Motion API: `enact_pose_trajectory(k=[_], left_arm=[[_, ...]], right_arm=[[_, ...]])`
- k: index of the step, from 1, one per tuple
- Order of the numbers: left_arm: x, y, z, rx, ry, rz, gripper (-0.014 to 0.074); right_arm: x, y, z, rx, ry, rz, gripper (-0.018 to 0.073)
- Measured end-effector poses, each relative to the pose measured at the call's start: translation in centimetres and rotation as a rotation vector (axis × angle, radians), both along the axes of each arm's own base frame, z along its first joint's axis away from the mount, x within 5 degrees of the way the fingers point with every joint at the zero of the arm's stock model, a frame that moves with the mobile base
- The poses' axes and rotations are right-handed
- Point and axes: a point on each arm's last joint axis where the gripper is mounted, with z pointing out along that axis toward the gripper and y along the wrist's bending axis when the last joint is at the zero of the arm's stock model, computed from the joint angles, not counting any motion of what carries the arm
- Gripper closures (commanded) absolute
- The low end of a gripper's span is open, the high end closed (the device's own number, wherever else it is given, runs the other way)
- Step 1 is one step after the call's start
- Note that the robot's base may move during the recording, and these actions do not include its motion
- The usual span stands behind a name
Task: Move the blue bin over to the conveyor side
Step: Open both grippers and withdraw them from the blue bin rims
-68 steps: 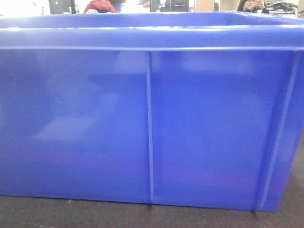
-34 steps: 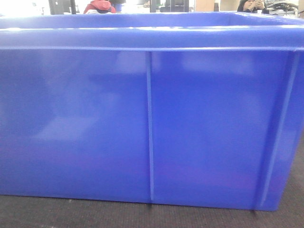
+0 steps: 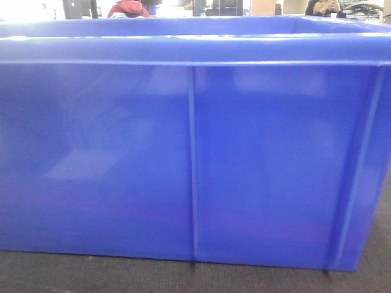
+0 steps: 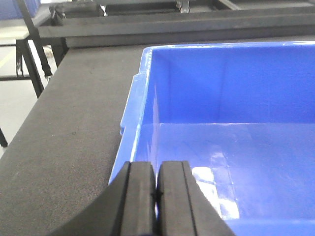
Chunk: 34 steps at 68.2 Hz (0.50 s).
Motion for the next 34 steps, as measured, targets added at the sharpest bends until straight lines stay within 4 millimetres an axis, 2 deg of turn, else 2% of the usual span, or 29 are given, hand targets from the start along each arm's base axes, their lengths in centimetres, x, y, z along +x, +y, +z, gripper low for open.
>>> enact_pose_trajectory(k=[12,34], left_arm=[[-1.1,0.0,-0.2,-0.001,-0.055,-0.001,0.0602],[-1.3,0.0,-0.2,-0.001,-0.068,-0.001,0.0602]], right_arm=[[-1.4,-0.4,-0.5,0.026,-0.109,-0.004,0.0646],[-1.5,-0.4,-0.1,0.036,-0.150,-0.006,0.0646]])
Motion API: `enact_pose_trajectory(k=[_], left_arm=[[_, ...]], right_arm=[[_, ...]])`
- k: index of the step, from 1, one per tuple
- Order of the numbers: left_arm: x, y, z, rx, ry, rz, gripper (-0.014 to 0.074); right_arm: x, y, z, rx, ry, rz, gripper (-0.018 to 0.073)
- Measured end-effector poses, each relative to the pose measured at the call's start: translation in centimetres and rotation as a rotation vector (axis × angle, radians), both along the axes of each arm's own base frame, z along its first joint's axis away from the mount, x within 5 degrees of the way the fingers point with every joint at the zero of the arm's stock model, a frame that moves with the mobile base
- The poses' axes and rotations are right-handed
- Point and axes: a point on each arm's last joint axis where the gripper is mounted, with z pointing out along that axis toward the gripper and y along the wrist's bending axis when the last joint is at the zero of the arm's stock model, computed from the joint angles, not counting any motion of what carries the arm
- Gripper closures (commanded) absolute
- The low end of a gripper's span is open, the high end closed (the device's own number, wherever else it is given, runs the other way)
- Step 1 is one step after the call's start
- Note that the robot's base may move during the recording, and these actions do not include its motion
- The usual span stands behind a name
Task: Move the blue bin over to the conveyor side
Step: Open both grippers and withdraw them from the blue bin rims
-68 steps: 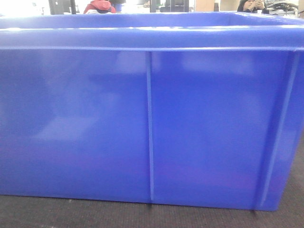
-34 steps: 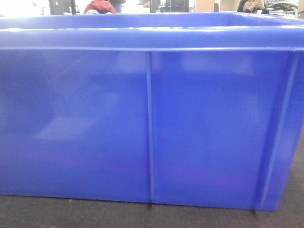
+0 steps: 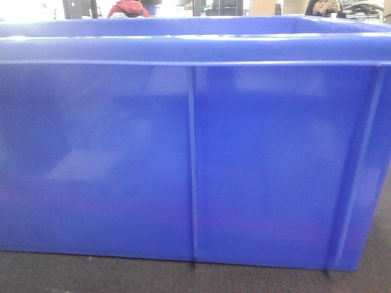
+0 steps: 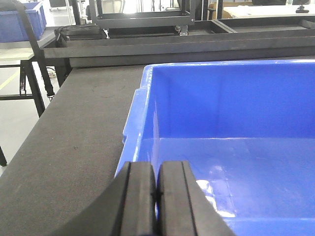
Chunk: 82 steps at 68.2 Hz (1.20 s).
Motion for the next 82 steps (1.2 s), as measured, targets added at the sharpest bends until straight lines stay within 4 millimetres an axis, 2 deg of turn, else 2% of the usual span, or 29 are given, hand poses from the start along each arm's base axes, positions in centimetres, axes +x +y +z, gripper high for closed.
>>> enact_pose_trajectory(k=[27,35,48,56,67,70,82], left_arm=[[0.0,0.0,0.0,0.000,0.000,0.000,0.0602],[-0.1,-0.1,-0.6,-0.024,-0.003,-0.008,0.0602],[-0.9,-0.2,-3.8,-0.090,-0.027,0.025,0.0602],[-0.3,-0.1,-6.9,-0.095,-0.026,0.040,0.0602],[0.7,0.0,-10.0,-0.082,-0.070,0.038,0.0602],[0.9,0.0,-10.6,-0.080,-0.086,0.037,0.0602],[1.0,0.0,-10.7,-0.076,-0.125,0.034,0.0602]], right_arm=[[0.0,0.0,0.0,-0.001,-0.004,0.000,0.0646],[0.0,0.0,0.0,-0.001,-0.004,0.000,0.0646],[0.0,0.0,0.0,-0.001,-0.005,0.000,0.0646],[0.0,0.0,0.0,-0.001,-0.005,0.000,0.0646],[0.0,0.0,0.1,0.000,-0.008,0.000,0.0646],[0.0,0.0,0.1,0.000,-0.008,0.000,0.0646],[0.0,0.0,0.1,0.000,-0.009,0.000,0.0646]])
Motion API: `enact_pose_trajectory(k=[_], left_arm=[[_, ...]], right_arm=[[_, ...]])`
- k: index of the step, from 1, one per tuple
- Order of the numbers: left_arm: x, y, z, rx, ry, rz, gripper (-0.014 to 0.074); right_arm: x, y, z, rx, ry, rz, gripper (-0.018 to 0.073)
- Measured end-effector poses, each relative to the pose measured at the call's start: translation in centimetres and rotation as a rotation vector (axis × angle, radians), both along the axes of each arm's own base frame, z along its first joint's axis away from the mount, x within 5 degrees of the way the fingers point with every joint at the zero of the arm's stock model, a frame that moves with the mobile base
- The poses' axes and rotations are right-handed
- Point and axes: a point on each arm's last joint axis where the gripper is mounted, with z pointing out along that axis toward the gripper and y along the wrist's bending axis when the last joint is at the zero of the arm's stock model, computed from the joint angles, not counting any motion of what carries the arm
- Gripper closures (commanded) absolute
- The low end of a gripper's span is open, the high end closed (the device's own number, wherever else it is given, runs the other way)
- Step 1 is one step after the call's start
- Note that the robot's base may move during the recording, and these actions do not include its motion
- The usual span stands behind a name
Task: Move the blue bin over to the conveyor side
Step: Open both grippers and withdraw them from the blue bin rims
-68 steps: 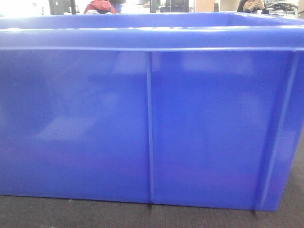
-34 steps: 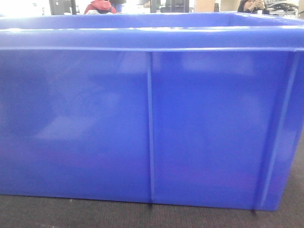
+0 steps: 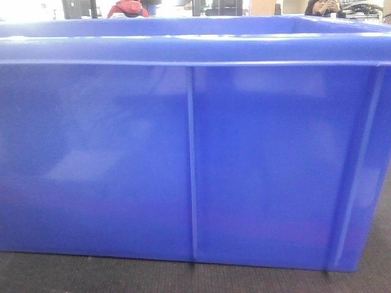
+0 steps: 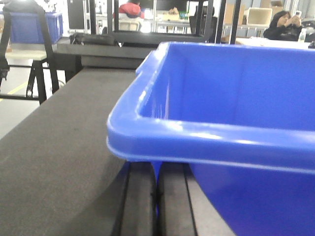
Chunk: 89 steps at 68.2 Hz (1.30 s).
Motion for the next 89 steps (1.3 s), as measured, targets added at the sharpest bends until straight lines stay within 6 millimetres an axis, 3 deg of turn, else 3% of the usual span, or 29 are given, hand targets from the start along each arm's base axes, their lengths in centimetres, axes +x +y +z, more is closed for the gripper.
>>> enact_pose_trajectory(k=[63,74,89], left_arm=[[0.0,0.0,0.0,0.000,-0.004,0.000,0.0602],[0.0,0.0,0.0,0.000,-0.004,0.000,0.0602],[0.0,0.0,0.0,0.000,-0.006,0.000,0.0602]], right_arm=[[0.1,-0.1,-0.2,-0.009,0.002,-0.015,0.0646],[0.3,-0.9,-2.6,0.015,0.042,-0.136,0.0646],[-0.7,-1.9,-7.4,0.059,-0.001,-0.268,0.0646]])
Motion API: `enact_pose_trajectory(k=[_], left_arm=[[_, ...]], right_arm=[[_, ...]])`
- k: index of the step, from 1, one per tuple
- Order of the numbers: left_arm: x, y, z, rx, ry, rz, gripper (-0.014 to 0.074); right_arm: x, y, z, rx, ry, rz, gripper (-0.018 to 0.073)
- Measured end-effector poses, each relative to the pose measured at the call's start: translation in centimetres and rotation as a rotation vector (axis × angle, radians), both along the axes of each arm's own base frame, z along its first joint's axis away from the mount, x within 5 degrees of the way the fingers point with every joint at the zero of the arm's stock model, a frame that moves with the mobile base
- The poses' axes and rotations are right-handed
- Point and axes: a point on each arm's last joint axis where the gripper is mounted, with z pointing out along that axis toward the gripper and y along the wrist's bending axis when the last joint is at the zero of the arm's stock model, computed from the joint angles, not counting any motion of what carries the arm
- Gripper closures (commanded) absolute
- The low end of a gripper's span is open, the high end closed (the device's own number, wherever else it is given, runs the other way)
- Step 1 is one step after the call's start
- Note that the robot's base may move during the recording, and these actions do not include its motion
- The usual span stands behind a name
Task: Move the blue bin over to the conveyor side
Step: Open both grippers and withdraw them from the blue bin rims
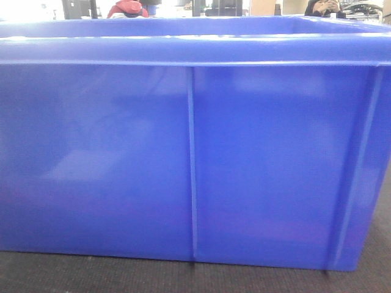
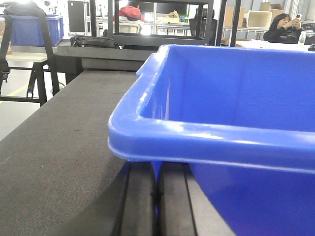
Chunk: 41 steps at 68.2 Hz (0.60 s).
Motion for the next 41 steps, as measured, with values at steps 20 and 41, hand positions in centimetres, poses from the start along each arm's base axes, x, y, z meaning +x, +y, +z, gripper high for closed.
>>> enact_pose_trajectory(k=[20,41], left_arm=[[0.0,0.0,0.0,0.000,-0.002,0.000,0.0602],[0.0,0.0,0.0,0.000,-0.002,0.000,0.0602]], right_arm=[[-0.7,-0.1,-2.1,-0.053,-0.014,-0.005,0.0646],[-0.7,0.3,-2.1,-0.074,-0.018,0.055,0.0646]])
